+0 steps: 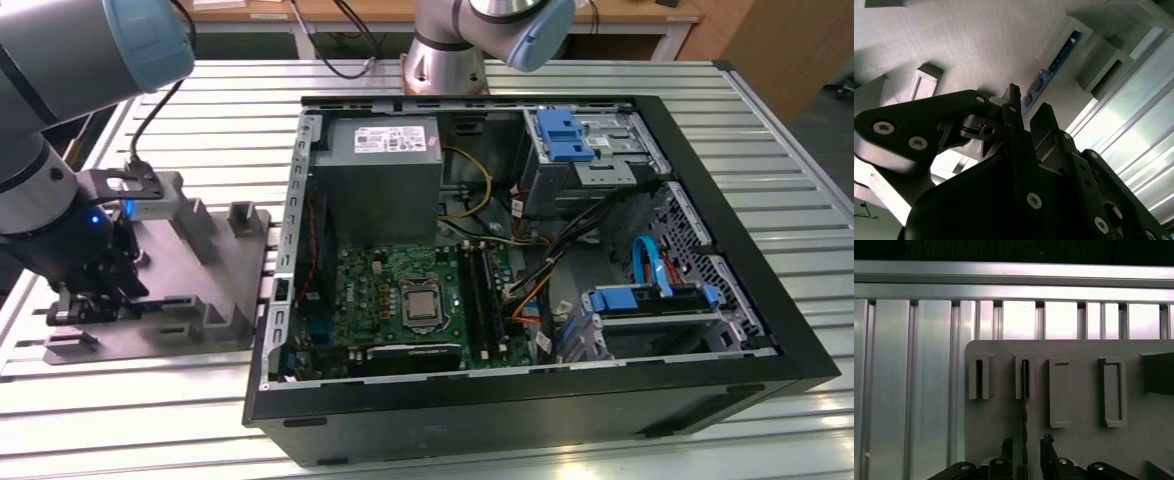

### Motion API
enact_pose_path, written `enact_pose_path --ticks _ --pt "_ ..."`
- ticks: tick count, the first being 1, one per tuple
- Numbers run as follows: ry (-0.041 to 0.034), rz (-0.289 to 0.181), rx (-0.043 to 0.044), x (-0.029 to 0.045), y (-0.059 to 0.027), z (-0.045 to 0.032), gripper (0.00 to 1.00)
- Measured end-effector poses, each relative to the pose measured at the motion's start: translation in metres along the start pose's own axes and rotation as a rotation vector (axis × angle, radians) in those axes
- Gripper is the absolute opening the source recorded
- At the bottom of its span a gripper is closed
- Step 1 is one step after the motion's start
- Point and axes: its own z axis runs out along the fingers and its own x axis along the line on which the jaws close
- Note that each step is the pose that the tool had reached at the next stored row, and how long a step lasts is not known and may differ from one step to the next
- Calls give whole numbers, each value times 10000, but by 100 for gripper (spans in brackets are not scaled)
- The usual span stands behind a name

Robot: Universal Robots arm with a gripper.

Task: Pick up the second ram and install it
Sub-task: 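Pick up the second ram and move it above second insertion slot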

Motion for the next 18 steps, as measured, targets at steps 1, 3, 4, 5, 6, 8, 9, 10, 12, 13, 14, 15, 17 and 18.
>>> enact_pose_path --ticks 1,3,4,5,6,8,9,10,12,13,14,15,17,18 --pt "0 0 -1 0 0 7 36" --pt "1 1 -1 0 1 8 36" --pt "1 1 -2 0 1 7 36" --pt "0 1 -1 0 1 8 36" --pt "-1 1 -1 -1 1 8 36" --pt "-1 1 -1 0 1 8 34" --pt "-1 1 0 0 1 8 34" --pt "-2 1 0 -1 1 8 28" --pt "-2 1 0 0 1 8 22" --pt "-3 2 0 -1 1 8 16" --pt "-3 1 -1 -1 1 8 14" --pt "-3 1 -1 0 1 8 14" --pt "-4 1 -1 0 1 8 14" --pt "-4 1 0 0 1 8 14"
